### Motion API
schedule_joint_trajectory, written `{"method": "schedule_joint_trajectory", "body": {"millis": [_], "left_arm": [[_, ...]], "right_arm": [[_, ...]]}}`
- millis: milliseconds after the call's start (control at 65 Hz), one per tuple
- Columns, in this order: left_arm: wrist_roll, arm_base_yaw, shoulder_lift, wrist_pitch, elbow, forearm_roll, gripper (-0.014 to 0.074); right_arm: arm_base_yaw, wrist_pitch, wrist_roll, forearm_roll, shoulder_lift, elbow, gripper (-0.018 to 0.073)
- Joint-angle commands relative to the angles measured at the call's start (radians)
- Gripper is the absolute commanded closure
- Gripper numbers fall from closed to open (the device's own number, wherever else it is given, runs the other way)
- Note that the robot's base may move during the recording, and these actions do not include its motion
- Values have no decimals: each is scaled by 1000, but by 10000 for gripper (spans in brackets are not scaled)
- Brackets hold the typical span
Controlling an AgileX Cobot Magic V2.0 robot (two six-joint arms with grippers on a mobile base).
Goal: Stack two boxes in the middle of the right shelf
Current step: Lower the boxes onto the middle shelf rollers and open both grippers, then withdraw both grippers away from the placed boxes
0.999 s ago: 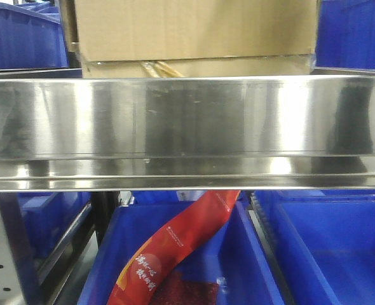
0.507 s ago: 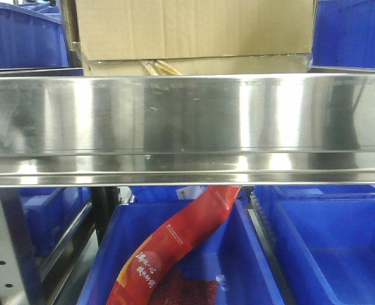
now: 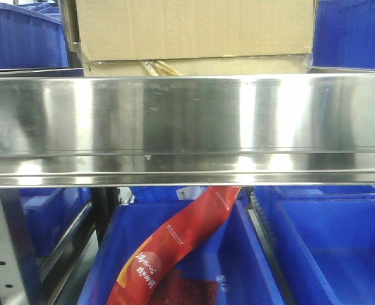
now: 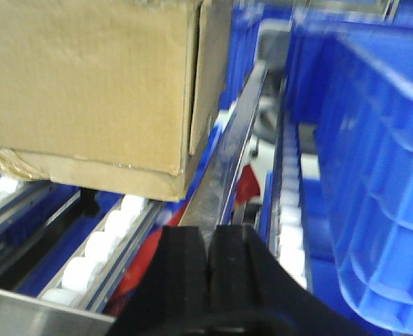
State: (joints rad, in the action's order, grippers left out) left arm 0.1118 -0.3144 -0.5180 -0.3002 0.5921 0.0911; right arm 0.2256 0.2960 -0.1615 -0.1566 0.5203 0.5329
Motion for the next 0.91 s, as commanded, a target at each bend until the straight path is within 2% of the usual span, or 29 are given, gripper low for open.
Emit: {"method": "schedule_joint_trajectory", "body": {"millis": [0, 138, 815, 892], "left_arm": [[-2, 2, 73, 42, -50, 1, 708], [-2, 2, 125, 44, -71, 1, 708], [-2, 2, 129, 56, -73, 1, 708], [-2, 26, 152, 50, -92, 1, 708]], "right_arm": [[-3, -49, -8, 10, -61, -40, 715], [-3, -66, -8, 10, -105, -57, 715], [-3, -101, -8, 10, -105, -57, 715], [-3, -101, -8, 10, -105, -57, 715]]}}
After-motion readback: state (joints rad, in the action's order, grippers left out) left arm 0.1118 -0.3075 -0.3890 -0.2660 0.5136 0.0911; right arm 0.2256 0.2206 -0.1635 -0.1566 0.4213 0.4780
